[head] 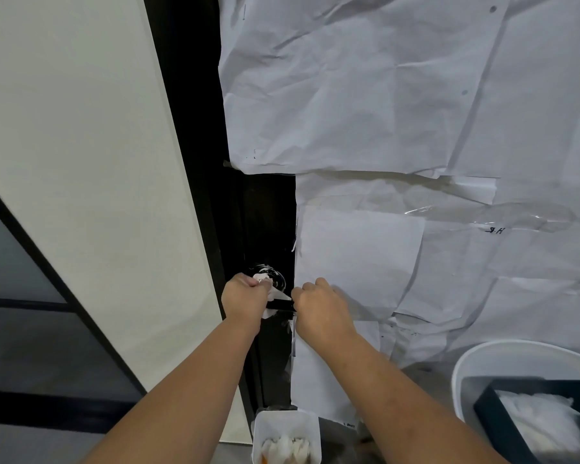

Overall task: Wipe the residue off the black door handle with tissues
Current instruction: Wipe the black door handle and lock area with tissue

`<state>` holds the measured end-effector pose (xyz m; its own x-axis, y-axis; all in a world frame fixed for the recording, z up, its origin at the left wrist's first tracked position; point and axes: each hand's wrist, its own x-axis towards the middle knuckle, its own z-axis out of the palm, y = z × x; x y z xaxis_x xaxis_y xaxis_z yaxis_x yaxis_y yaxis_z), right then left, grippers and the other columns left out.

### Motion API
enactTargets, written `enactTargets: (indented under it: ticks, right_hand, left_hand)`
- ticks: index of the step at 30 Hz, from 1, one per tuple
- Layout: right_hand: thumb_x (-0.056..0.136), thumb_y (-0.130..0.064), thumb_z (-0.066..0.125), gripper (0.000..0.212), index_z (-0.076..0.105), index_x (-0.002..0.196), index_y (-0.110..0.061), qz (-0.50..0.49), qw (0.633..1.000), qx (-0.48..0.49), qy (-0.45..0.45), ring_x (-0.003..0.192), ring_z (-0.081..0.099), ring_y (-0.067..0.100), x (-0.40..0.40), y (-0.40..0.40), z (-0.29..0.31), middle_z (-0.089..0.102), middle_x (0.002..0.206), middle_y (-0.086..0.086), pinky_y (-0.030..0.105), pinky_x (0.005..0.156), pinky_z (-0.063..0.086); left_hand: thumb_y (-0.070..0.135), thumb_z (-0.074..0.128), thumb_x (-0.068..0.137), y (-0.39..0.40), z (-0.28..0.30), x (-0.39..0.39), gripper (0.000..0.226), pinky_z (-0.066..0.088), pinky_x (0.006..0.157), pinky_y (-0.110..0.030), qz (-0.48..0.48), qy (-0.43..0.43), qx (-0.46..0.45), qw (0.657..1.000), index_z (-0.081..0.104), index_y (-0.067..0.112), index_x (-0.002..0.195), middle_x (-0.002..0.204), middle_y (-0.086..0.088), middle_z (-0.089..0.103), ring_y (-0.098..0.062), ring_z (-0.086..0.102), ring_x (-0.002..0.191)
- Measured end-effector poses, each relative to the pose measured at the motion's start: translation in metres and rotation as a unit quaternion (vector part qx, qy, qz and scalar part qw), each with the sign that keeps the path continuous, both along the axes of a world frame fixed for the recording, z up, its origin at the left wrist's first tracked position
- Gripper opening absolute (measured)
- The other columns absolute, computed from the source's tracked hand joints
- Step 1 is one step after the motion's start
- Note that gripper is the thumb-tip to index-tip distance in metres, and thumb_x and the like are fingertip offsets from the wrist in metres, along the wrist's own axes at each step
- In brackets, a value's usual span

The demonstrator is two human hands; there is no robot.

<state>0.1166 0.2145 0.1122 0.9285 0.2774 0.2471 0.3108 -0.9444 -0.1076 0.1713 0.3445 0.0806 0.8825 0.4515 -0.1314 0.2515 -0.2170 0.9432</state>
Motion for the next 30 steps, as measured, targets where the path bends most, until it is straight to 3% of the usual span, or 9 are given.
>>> enactTargets:
  ticks: [4,7,12,15,19,24,30]
  right_hand:
    - [0.079,0.0,0.047,0.018,0.058,0.091,-0.008,-0.001,1.0,-0.001,-0.001,0.092,0.049,0.026,0.001,0.0,-0.001,0.06,0.089,0.01,0.034,0.063,0.032]
    - [0.078,0.0,0.047,0.019,0.059,0.09,-0.009,-0.003,1.0,-0.005,-0.005,0.092,0.049,0.026,0.001,0.0,-0.001,0.061,0.089,0.009,0.033,0.064,0.031]
    - [0.079,-0.004,0.049,0.016,0.059,0.089,-0.012,-0.015,1.0,-0.002,-0.022,0.09,0.052,0.027,0.001,0.0,-0.004,0.062,0.088,0.006,0.036,0.072,0.036]
    - [0.079,-0.003,0.05,0.016,0.058,0.089,-0.012,-0.013,1.0,0.008,-0.013,0.091,0.05,0.026,0.001,0.001,-0.004,0.061,0.088,0.006,0.035,0.071,0.035]
    - [0.079,-0.002,0.051,0.015,0.056,0.088,-0.012,-0.007,1.0,0.014,-0.011,0.091,0.05,0.026,0.002,0.002,-0.003,0.06,0.087,0.008,0.034,0.066,0.032]
    - [0.079,-0.002,0.051,0.016,0.057,0.09,-0.011,-0.007,1.0,0.006,-0.005,0.091,0.049,0.026,0.002,0.002,-0.003,0.06,0.09,0.008,0.033,0.066,0.033]
    - [0.078,-0.001,0.05,0.016,0.056,0.089,-0.01,-0.006,1.0,0.008,0.0,0.091,0.049,0.026,0.003,0.001,-0.004,0.06,0.09,0.009,0.034,0.065,0.034]
  left_hand:
    - [0.018,0.075,0.082,0.002,0.001,0.0,0.019,0.053,0.056,-0.033,0.034,0.03,-0.157,0.986,0.059,0.007,0.08,0.076,-0.01,0.06,-0.03,0.061,0.074]
    - [0.016,0.074,0.084,0.002,-0.002,-0.002,0.018,0.058,0.081,-0.05,0.049,0.057,-0.26,0.963,0.059,0.007,0.084,0.085,-0.012,0.064,-0.035,0.065,0.088]
    - [0.011,0.067,0.079,0.004,0.001,-0.01,0.012,0.057,0.082,-0.054,0.038,0.051,-0.247,0.967,0.062,0.005,0.088,0.096,-0.02,0.065,-0.043,0.065,0.096]
    - [0.008,0.064,0.079,0.005,0.005,-0.012,0.014,0.059,0.074,-0.043,0.008,0.037,-0.163,0.986,0.063,0.007,0.093,0.09,-0.014,0.065,-0.032,0.066,0.086]
    - [0.011,0.07,0.079,0.007,0.007,-0.011,0.017,0.045,0.056,-0.024,-0.043,0.013,0.01,0.999,0.064,0.01,0.094,0.085,-0.006,0.064,-0.015,0.06,0.073]
    - [0.014,0.073,0.076,0.005,0.008,-0.005,0.018,0.04,0.052,-0.021,-0.063,0.0,0.143,0.988,0.062,0.011,0.089,0.081,-0.003,0.063,-0.016,0.059,0.071]
    - [0.018,0.064,0.086,-0.004,0.009,-0.003,0.01,0.036,0.047,-0.022,-0.072,-0.027,0.295,0.952,0.059,0.011,0.09,0.072,-0.002,0.06,-0.015,0.057,0.061]
